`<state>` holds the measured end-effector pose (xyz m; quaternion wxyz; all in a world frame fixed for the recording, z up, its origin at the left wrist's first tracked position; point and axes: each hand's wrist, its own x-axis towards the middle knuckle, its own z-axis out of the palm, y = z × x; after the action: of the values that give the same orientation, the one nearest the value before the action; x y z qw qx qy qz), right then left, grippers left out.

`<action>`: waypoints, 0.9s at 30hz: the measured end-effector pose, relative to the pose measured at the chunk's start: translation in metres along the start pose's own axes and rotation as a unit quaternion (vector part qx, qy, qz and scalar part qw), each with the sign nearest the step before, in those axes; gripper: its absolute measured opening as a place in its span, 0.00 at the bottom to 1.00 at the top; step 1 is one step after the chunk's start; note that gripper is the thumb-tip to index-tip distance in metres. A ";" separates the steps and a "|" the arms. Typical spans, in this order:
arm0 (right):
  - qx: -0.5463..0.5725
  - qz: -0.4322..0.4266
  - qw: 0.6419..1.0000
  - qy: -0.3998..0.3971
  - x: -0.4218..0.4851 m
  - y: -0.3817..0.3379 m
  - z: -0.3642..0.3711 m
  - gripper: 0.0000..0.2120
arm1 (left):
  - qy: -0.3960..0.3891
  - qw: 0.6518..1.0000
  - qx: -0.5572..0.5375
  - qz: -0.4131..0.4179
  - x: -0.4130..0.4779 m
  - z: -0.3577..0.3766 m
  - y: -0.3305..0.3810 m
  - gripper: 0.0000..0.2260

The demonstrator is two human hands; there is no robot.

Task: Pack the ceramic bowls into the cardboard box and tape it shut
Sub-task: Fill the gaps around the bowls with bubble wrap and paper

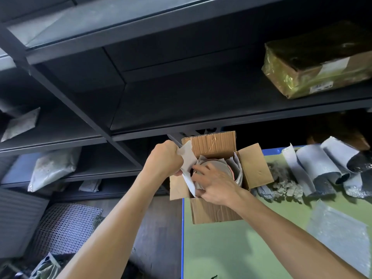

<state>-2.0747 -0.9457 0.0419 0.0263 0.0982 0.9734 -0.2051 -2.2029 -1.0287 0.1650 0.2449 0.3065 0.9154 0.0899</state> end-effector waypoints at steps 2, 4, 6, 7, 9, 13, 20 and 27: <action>0.002 -0.002 1.000 0.000 0.000 0.000 0.001 0.17 | 0.005 1.000 0.000 0.001 -0.002 0.002 -0.002 0.10; -0.004 -0.005 1.000 0.000 0.001 0.000 0.001 0.17 | 0.007 1.000 -0.009 -0.001 -0.003 0.003 -0.002 0.11; -0.011 -0.008 1.000 0.006 0.002 0.000 0.002 0.18 | 0.009 1.000 -0.025 -0.010 -0.002 0.003 -0.002 0.11; -0.012 -0.006 1.000 0.009 0.002 0.000 0.002 0.18 | 0.010 0.999 -0.031 -0.015 -0.002 0.003 -0.002 0.11; -0.011 -0.004 1.000 0.018 0.003 -0.001 0.003 0.20 | 0.010 0.999 -0.038 -0.023 -0.001 0.007 -0.003 0.10; -0.009 -0.002 1.000 0.026 0.002 -0.002 0.005 0.22 | 0.013 0.998 -0.057 -0.029 -0.006 0.026 -0.005 0.09; -0.007 -0.004 1.000 0.018 0.003 -0.002 -0.001 0.23 | -0.016 0.999 -0.030 -0.016 -0.003 0.031 -0.010 0.08; 0.035 -0.004 0.999 0.040 -0.002 -0.003 0.000 0.21 | -0.037 0.999 -0.016 -0.013 0.006 0.045 -0.004 0.08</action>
<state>-2.0737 -0.9481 0.0433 -0.0169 0.1029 0.9663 -0.2353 -2.1865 -1.0282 0.1228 0.2844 0.2940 0.9081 0.0896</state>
